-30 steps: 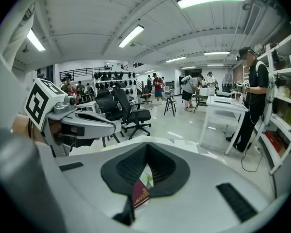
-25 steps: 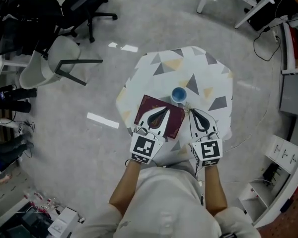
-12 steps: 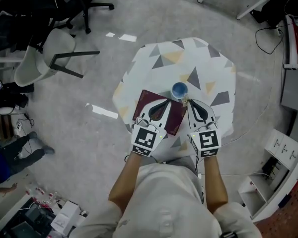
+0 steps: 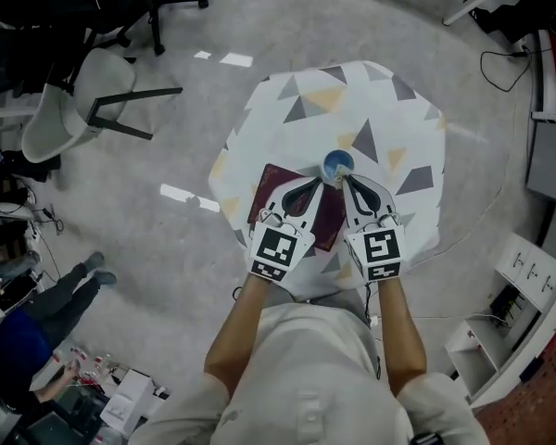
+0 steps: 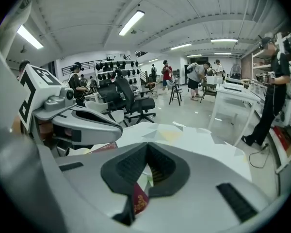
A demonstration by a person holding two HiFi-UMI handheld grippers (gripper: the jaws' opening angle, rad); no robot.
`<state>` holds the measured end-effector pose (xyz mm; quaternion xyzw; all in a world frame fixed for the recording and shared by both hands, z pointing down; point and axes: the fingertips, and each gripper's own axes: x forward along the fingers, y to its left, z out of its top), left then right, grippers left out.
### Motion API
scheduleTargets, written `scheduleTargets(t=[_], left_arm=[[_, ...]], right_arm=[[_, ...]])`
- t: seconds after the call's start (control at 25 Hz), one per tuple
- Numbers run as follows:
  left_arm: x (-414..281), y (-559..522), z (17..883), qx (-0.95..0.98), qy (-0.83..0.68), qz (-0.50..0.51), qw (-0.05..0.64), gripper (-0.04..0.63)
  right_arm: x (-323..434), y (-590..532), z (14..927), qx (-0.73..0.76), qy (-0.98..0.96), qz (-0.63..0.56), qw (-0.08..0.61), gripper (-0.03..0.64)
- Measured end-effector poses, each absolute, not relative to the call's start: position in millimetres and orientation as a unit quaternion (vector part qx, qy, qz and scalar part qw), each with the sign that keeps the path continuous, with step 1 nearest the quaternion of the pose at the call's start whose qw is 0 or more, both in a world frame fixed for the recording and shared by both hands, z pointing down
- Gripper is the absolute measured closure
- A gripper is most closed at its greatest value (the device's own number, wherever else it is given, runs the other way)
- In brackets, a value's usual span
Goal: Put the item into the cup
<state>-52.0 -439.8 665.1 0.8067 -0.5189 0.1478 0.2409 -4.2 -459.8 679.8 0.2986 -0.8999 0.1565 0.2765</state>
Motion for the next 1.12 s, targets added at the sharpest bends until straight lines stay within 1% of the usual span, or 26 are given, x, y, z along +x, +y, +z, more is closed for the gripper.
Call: scheduleTargets(t=[0.56, 1.12], left_arm=[[-56, -443, 682, 0.802, -0.518, 0.149, 0.258, 0.583], [-53, -447, 689, 0.801, -0.516, 0.15, 0.263, 0.583]], right_arm=[[-14, -467, 715, 0.292, -0.89, 0.175, 0.303, 0.612], [-16, -471, 738, 0.287, -0.875, 0.18, 0.345, 0.611]])
